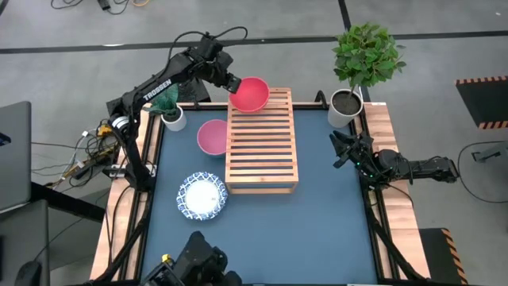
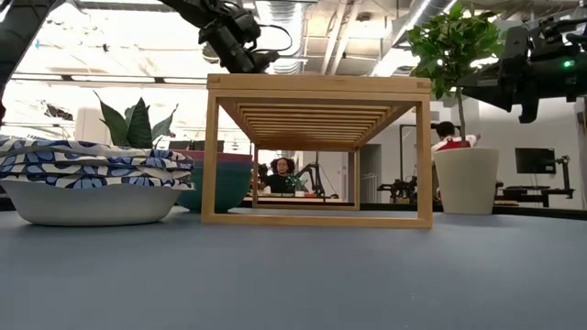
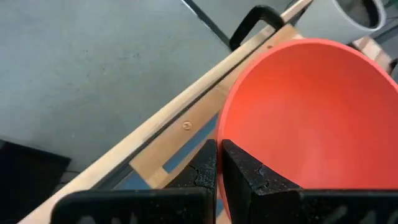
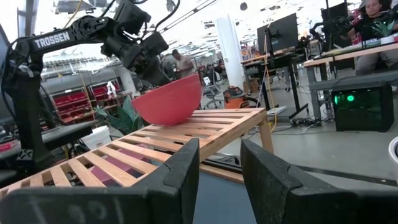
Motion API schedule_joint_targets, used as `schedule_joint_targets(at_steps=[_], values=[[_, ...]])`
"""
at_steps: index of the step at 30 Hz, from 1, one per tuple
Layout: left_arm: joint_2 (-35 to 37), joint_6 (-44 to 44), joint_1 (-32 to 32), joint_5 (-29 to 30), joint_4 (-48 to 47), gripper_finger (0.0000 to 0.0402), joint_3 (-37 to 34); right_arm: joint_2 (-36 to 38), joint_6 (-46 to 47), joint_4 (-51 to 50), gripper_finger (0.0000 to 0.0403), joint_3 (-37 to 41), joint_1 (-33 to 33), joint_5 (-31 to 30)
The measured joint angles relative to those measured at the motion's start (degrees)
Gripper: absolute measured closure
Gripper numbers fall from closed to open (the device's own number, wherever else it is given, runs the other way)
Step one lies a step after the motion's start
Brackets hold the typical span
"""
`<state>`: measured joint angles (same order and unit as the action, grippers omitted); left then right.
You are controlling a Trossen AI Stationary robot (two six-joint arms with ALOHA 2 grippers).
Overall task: Place and stack bowls onto a shelf
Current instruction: Put the red bowl on the shelf
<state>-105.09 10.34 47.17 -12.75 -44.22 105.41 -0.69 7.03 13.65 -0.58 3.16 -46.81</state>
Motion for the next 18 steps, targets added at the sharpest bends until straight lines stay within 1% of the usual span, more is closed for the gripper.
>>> schedule_joint_targets(at_steps=[4, 8, 14, 18], values=[[-0.01, -0.21, -0.23, 1.26, 0.75, 0.0401, 0.00, 0.02, -0.02, 0.00, 0.0259, 0.01, 0.00, 0.00], [-0.01, -0.23, -0.45, 1.54, 2.41, 0.0389, 0.00, 0.02, -0.04, 0.00, 0.0259, 0.00, 0.00, 0.00], [0.00, -1.72, -1.43, 2.56, 6.27, 0.0338, 0.00, 0.02, -0.04, -0.27, 0.0259, 0.00, 0.00, 0.00], [0.01, -4.71, -2.20, 2.57, 6.45, 0.0297, 0.00, 0.02, 0.00, -1.08, 0.0259, 0.00, 0.00, 0.00]])
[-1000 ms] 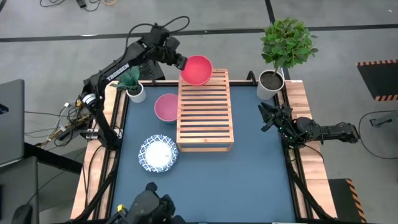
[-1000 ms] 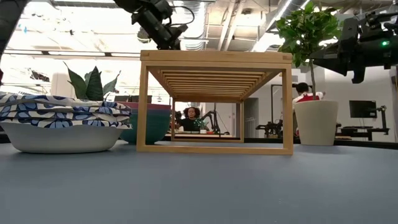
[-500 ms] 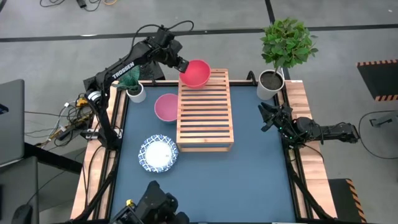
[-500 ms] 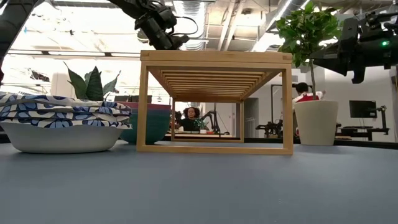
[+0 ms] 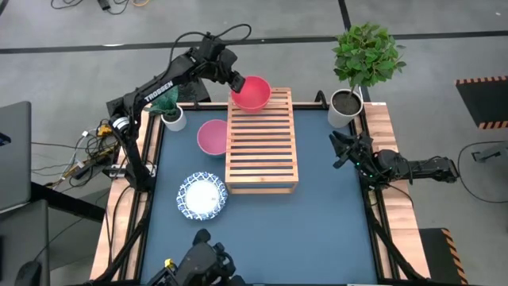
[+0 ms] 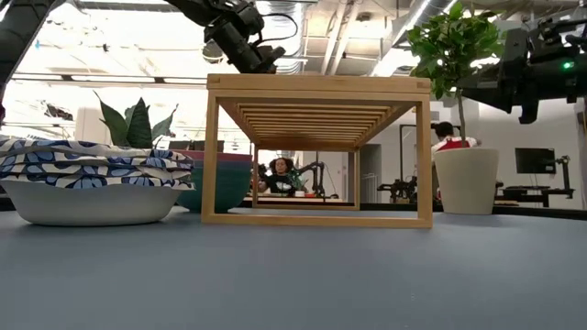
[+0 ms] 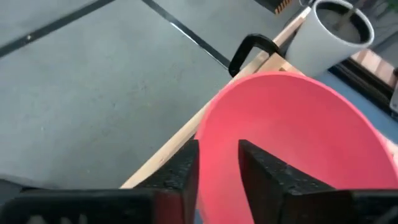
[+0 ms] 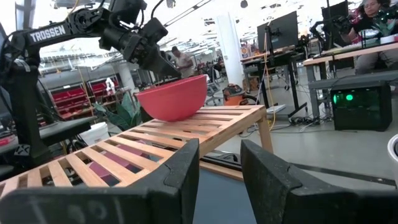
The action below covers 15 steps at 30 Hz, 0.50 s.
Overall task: Place and stack bowls onto a shelf
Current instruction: Put the red bowl on the shelf, then stack the pink bowl on the the red bowl
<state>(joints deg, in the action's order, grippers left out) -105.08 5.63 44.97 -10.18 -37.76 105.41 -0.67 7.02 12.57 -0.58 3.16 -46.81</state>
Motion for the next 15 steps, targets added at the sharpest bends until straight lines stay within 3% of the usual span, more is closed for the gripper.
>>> schedule_joint_targets(at_steps=[7, 11, 15], values=[[5.34, -5.93, 0.07, 1.67, -6.90, 0.0250, -0.07, 0.00, 0.00, -0.11, 0.0259, 0.00, 0.00, 0.00], [9.34, -8.76, 0.05, 8.24, -14.90, 0.0247, -0.07, 0.00, 0.00, -0.11, 0.0259, 0.00, 0.00, 0.00], [11.69, -9.18, -0.03, 9.47, -24.25, 0.0247, -0.04, -0.02, 0.02, -0.10, 0.0259, 0.00, 0.00, 0.00]])
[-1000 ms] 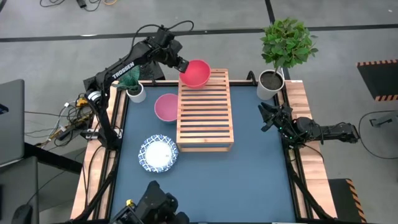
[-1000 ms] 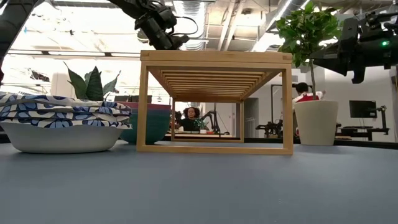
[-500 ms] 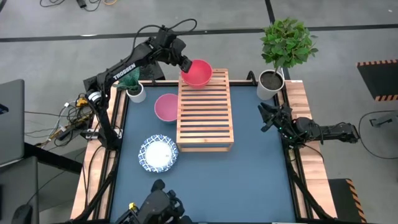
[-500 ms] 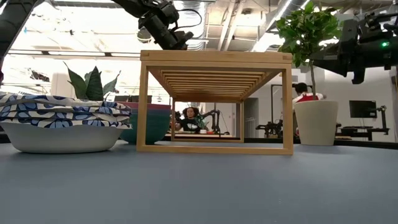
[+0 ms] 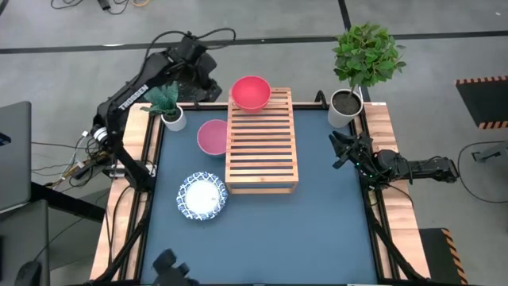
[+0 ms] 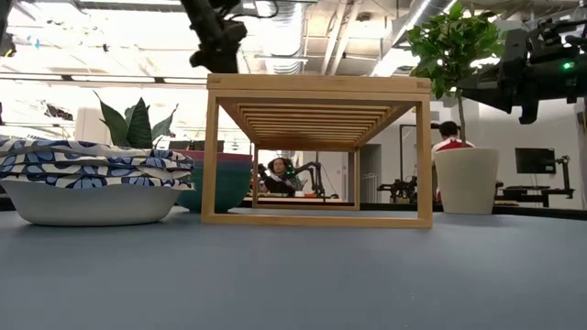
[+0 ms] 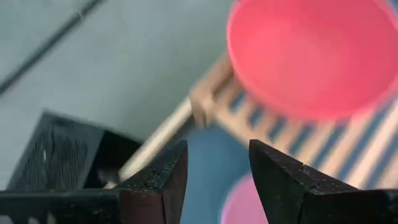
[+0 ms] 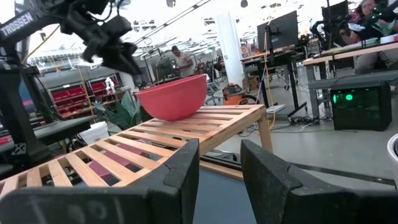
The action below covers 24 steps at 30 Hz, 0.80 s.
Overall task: Place and stack bowls onto a shelf
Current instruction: Stack the pink bowl on the the red bowl
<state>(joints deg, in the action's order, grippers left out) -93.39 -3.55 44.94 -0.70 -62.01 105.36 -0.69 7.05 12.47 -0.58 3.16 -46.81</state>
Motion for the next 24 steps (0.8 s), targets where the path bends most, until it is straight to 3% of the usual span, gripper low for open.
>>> schedule_joint_targets(at_steps=[9, 15, 24], values=[[1.96, 1.97, -1.19, -0.31, -2.58, 0.0247, -13.56, 0.00, 0.00, -0.60, 0.0259, 0.00, 0.00, 0.11], [1.93, 4.05, -1.15, -0.07, 4.37, 0.0247, -24.06, 0.00, 0.04, -1.79, 0.0259, 0.00, 0.00, 0.15], [1.93, 4.04, -1.62, 3.65, 6.68, 0.0247, -32.03, 0.02, 0.04, -1.77, 0.0259, 0.00, 0.00, 0.17]])
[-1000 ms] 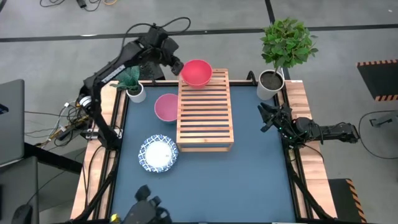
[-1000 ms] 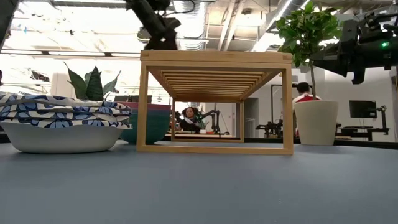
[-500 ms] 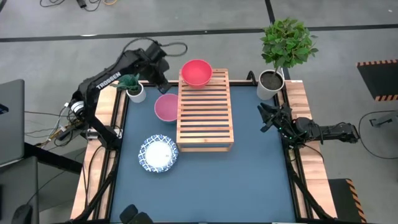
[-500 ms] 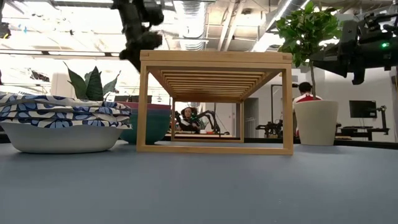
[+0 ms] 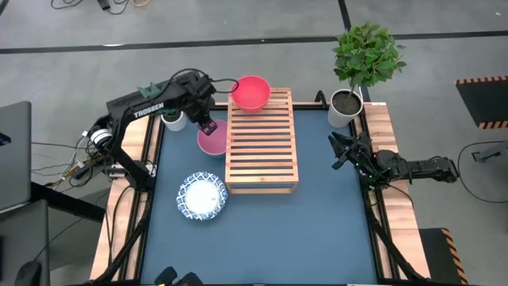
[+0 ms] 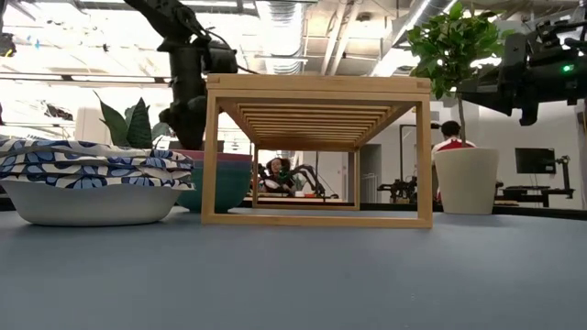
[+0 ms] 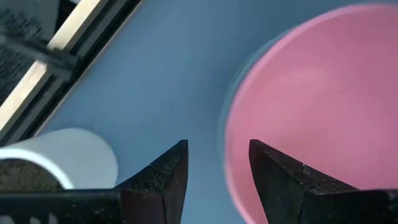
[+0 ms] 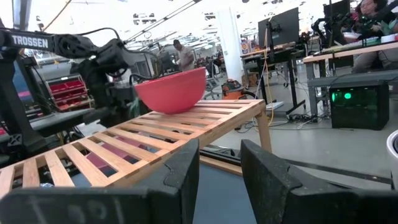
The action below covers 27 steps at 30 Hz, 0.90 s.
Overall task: Place and stack bowls onto a shelf
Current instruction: Stack the pink bowl on the the red bowl
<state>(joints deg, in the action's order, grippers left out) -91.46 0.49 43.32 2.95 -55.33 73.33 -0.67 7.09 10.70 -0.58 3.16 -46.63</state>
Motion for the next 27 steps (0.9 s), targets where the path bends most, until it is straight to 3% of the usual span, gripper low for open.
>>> schedule_joint_targets(at_steps=[6, 13, 27], values=[[0.00, -0.01, -0.92, 4.43, 1.33, 0.0247, -1.17, 0.00, 0.00, 0.02, 0.0259, 0.02, 0.00, 0.00], [0.00, -0.40, -1.21, 2.64, 1.21, 0.0255, -1.17, -0.01, 0.02, 0.03, 0.0259, 0.00, 0.00, 0.00], [0.00, -0.26, -1.23, 2.33, 0.82, 0.0392, -1.17, 0.00, 0.04, 0.04, 0.0259, 0.01, 0.00, 0.00]])
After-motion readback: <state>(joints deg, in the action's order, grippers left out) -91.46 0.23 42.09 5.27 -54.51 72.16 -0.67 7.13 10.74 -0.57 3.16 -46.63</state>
